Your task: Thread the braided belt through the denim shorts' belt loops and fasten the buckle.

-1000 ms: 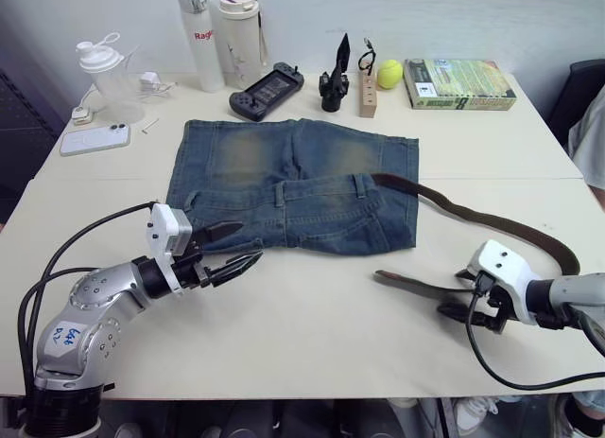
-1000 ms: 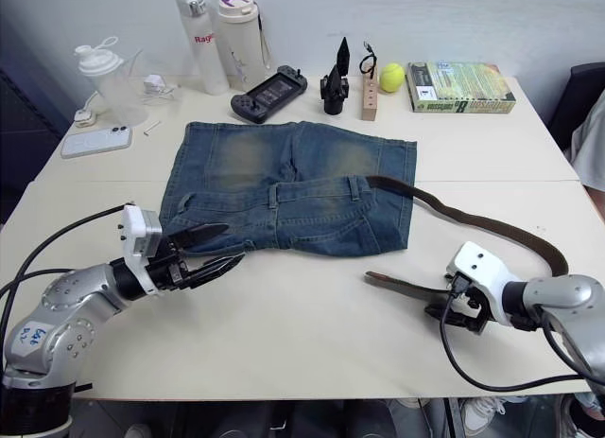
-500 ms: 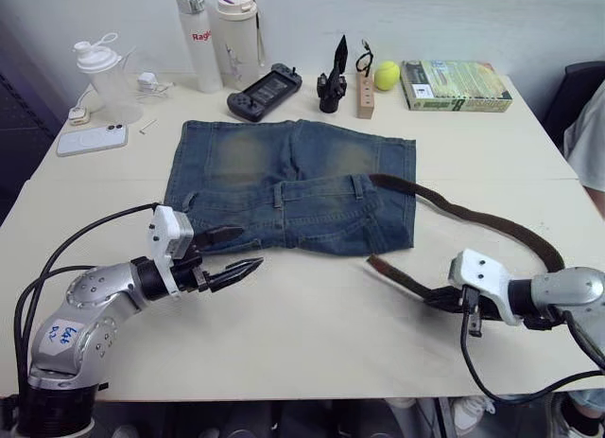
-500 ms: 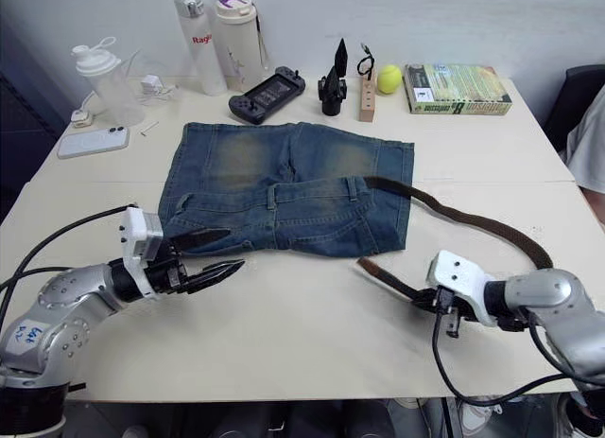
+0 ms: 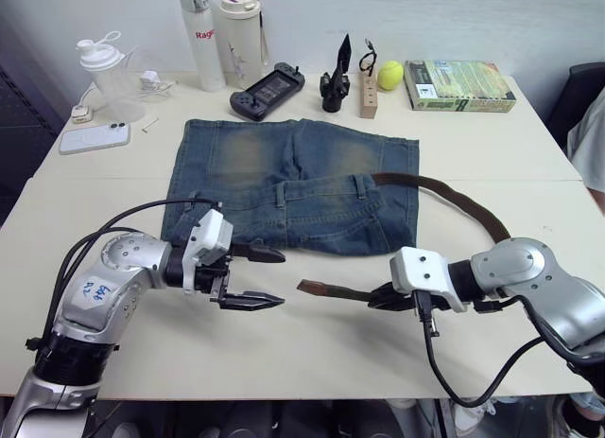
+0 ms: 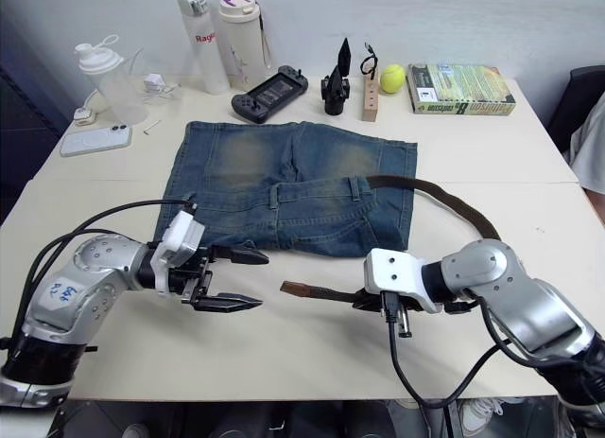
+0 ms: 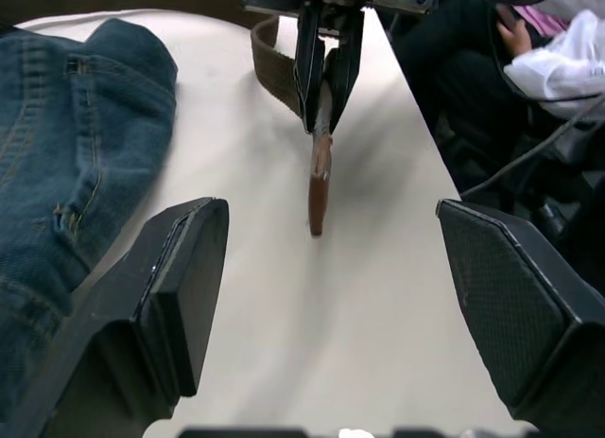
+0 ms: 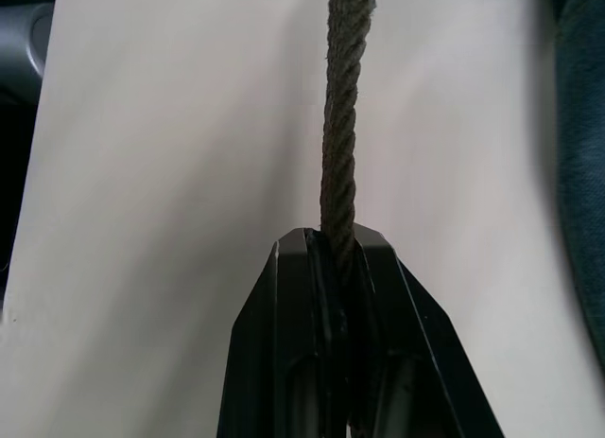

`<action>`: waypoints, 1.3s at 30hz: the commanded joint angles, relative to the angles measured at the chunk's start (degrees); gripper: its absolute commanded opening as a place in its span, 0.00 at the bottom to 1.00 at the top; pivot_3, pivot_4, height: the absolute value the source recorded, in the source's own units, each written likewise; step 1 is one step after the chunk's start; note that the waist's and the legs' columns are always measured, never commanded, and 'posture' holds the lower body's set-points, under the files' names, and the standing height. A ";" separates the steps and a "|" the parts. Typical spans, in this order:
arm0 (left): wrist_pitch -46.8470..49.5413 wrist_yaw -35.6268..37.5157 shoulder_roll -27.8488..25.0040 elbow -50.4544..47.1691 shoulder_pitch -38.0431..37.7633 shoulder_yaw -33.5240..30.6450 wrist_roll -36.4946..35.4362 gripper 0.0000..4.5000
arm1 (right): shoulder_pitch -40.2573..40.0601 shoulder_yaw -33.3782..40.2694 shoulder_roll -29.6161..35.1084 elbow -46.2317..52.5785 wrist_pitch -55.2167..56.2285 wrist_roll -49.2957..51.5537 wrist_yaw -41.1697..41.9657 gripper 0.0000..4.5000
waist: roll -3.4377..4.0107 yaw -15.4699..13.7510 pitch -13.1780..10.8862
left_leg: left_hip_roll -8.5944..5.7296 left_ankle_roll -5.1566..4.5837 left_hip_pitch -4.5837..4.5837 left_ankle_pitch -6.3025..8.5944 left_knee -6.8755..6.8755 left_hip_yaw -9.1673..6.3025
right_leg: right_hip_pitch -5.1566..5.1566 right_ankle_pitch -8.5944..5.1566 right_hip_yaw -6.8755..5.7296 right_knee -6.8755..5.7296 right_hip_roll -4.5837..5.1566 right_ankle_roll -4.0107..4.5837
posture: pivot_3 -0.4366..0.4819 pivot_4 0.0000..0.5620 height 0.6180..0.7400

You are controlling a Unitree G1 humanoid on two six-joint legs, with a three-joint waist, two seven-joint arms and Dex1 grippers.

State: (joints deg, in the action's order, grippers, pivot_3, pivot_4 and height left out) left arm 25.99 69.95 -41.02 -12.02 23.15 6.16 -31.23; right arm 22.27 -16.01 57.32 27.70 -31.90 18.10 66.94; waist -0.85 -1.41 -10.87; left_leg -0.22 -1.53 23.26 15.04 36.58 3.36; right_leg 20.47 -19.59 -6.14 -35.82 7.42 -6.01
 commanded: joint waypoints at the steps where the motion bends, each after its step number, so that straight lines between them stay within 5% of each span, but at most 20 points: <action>1: -2.37 1.45 1.34 1.65 1.21 2.44 2.18 0.86 | 1.06 -0.10 -0.53 1.87 -0.23 -0.32 0.56 0.01 | 0.00 0.00 0.00 | 0.00 0.00 0.00 0.00 0.01 0.00 | 0.00 0.00 0.00 0.00 0.00 0.00 | 0.48 0.27 1.00; 11: -5.31 0.72 6.39 6.12 3.33 4.99 6.15 0.86 | 2.04 0.27 -1.57 4.01 -2.95 0.28 0.53 0.01 | 0.00 -0.03 0.00 | 0.03 -0.08 0.06 0.04 0.26 -0.05 | -0.01 0.00 0.00 -0.07 0.02 0.00 | 0.48 0.27 1.00; 14: -4.96 1.46 6.80 5.98 3.38 5.22 5.86 0.67 | 2.22 0.38 -1.76 3.97 -3.49 0.29 0.49 0.00 | 0.00 0.00 0.00 | 0.03 -0.11 0.07 0.06 0.33 -0.06 | -0.05 0.00 0.00 -0.08 0.05 0.00 | 0.48 0.27 1.00; 21: -4.28 1.94 6.87 5.44 3.23 5.25 5.67 0.00 | 2.18 0.93 -2.10 3.98 -3.96 0.58 0.26 0.00 | 0.00 0.00 0.00 | 0.03 -0.11 0.07 0.06 0.36 -0.07 | -0.05 0.00 0.00 -0.10 0.05 0.00 | 0.48 0.27 1.00; 27: -4.12 1.21 7.26 5.89 3.20 4.80 5.73 0.00 | 1.58 2.55 -3.37 4.34 -4.57 0.96 -2.02 0.00 | 0.00 0.01 0.00 | 0.03 -0.12 0.07 0.06 0.36 -0.07 | -0.05 0.00 0.01 -0.10 0.05 0.00 | 0.48 0.27 1.00; 28: -3.96 0.89 7.41 5.96 3.10 4.60 5.62 0.00 | 1.37 3.62 -4.30 4.65 -5.80 2.03 -3.23 0.19 | 0.00 0.02 0.00 | 0.03 -0.12 0.07 0.06 0.36 -0.08 | -0.05 0.00 0.01 -0.10 0.05 0.00 | 0.48 0.27 1.00; 35: 2.29 -1.59 9.02 6.59 2.60 1.89 1.63 0.00 | -0.67 22.52 -10.52 4.46 -19.59 16.28 -13.05 0.92 | -0.01 -0.11 0.00 | 0.02 -0.12 0.14 0.07 0.46 -0.25 | -0.17 0.00 0.00 -0.07 0.07 0.00 | 0.48 0.27 1.00; 36: 5.05 -2.65 9.69 6.36 2.36 0.75 -0.41 0.00 | -1.34 27.41 -11.94 3.90 -23.44 20.38 -14.96 0.99 | -0.01 -0.10 0.00 | 0.02 -0.12 0.14 0.07 0.47 -0.25 | -0.17 0.00 0.01 -0.08 0.07 -0.01 | 0.48 0.27 1.00; 39: 19.83 -10.03 13.91 6.15 1.39 -5.78 -12.20 0.00 | -8.91 45.36 -16.43 2.97 -33.39 45.07 -21.88 0.99 | -0.01 -0.39 0.00 | 0.02 -0.13 0.14 0.07 0.45 -0.45 | -0.26 0.00 -0.05 -0.05 0.11 0.00 | 0.48 0.27 1.00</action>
State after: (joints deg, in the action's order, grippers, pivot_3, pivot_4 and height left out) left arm 38.53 63.65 -28.42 -4.76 25.20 4.58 -36.04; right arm 16.47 20.63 41.78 30.19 -60.74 48.86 48.61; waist -0.85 -1.80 -10.87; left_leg -0.21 -1.68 23.41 15.13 37.03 2.70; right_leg 20.11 -19.59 -6.21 -35.85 7.54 -6.01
